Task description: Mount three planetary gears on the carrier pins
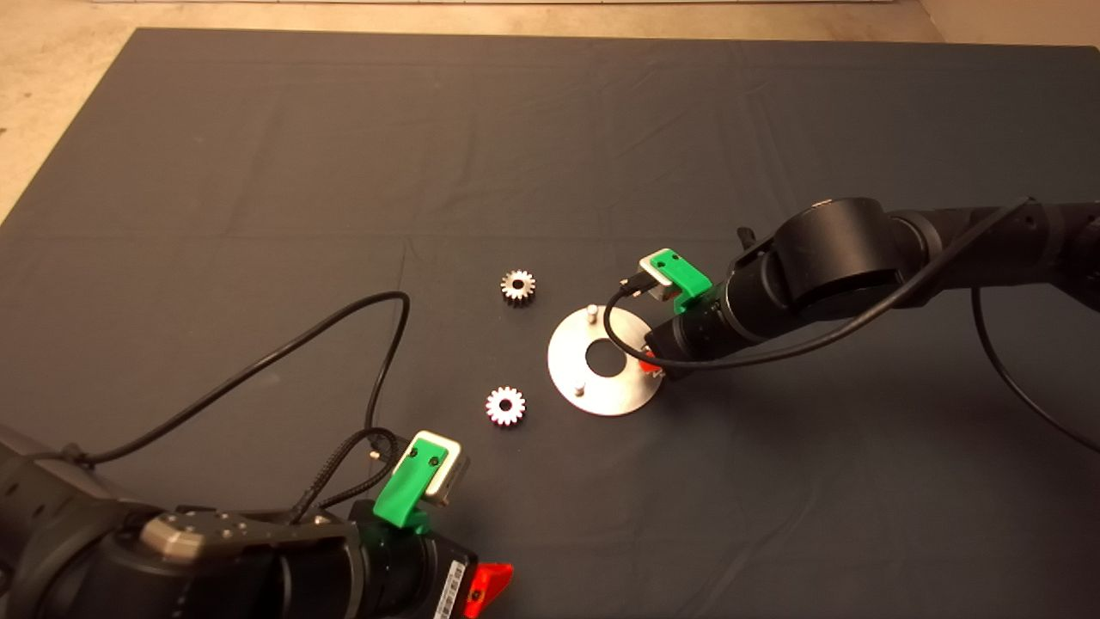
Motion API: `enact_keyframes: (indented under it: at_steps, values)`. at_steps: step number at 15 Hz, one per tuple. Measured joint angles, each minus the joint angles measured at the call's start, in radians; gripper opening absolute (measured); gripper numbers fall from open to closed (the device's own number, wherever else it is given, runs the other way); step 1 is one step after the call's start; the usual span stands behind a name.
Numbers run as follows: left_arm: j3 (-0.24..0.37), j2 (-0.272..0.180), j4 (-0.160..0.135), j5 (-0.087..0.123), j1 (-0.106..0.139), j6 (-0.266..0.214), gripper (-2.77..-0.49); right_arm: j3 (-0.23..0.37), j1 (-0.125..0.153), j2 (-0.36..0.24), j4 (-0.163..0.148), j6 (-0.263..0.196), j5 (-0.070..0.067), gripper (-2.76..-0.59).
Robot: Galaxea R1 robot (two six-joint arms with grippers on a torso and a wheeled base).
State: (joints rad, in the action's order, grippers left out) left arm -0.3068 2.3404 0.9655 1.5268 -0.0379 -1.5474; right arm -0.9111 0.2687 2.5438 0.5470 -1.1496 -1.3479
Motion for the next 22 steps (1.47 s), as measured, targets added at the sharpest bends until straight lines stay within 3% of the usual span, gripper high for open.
enact_keyframes:
  at_steps: [20,22]
  values:
    - [0.000,0.000,0.000,0.000,0.000,-0.012,-0.78,-0.001,0.000,0.000,0.006,0.000,0.000,-2.33]
    - [0.000,0.000,0.000,0.000,0.000,-0.012,-0.78,-0.001,0.000,0.000,0.007,0.000,0.000,-2.25]
